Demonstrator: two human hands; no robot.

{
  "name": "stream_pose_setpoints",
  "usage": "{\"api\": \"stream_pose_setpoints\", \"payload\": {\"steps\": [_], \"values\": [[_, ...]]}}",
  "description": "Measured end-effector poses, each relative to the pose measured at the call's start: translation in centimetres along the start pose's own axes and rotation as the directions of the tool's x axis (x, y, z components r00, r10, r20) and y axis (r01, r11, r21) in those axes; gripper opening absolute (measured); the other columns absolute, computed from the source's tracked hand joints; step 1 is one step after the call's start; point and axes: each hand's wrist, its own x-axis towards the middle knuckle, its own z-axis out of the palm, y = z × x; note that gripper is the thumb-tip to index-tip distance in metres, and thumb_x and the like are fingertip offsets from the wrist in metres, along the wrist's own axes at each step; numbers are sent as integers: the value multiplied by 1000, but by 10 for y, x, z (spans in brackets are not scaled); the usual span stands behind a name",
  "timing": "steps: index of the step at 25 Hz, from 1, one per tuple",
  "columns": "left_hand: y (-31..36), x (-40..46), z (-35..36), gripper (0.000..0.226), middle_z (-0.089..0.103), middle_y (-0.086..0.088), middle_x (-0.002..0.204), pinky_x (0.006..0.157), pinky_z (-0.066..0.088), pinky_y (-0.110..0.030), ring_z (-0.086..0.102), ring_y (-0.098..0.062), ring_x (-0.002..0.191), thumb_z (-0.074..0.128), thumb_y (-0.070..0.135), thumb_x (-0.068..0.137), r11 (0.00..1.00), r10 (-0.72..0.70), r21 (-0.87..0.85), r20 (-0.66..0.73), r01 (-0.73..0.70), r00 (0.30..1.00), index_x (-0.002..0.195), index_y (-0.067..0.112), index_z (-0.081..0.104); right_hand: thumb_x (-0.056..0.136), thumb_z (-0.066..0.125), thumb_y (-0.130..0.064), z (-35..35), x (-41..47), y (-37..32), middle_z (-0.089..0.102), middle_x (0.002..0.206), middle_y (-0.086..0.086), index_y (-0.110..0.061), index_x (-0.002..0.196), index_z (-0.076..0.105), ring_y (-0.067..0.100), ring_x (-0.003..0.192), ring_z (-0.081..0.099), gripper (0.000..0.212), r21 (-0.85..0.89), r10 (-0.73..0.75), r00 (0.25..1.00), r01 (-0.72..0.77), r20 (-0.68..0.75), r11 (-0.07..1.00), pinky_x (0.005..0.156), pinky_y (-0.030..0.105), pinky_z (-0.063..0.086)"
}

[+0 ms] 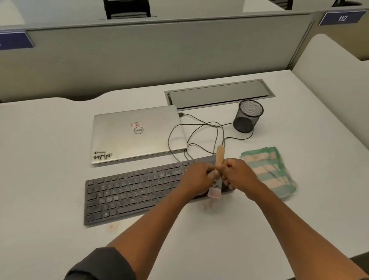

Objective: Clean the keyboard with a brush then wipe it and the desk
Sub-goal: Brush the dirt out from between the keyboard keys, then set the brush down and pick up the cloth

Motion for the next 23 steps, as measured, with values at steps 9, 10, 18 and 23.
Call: {"api": "stream_pose_setpoints", "payload": {"steps": [9, 10, 18, 23], "values": [[46, 91, 61, 18, 62, -3, 81, 56, 36, -28, 56, -19, 75, 64, 25, 96, 971, -220, 74, -93, 227, 971, 95, 8, 70, 96, 53, -29, -59, 65, 64, 69, 79, 9, -11, 74, 65, 27, 75, 67, 31, -94, 61, 997, -66, -55, 993, 73, 44, 56], [51, 98, 64, 17, 61, -3, 80, 54, 34, -26, 55, -19, 74, 64, 24, 96, 967, -230, 86, -92, 238, 969, 93, 8, 69, 94, 53, -28, -66, 69, 68, 69, 74, 6, -14, 72, 65, 23, 71, 65, 29, -113, 58, 997, -65, -59, 992, 72, 43, 55], [68, 131, 83, 36, 41, 0, 57, 46, 25, -28, 47, -23, 60, 63, 12, 86, 910, -345, 222, -60, 349, 937, 58, 14, 41, 88, 62, -19, -93, 95, 85, 65, 70, -4, -20, 75, 65, 11, 61, 56, 14, -203, 75, 997, -77, -19, 976, 56, 25, 41], [62, 131, 89, 13, 64, -6, 74, 60, 48, -35, 64, -26, 77, 69, 17, 81, 905, -326, 244, -131, 349, 936, 77, 6, 64, 82, 72, -15, -91, 97, 86, 67, 79, -2, -20, 75, 63, 13, 68, 60, 12, -198, 62, 998, -66, -27, 978, 57, 22, 42]]}}
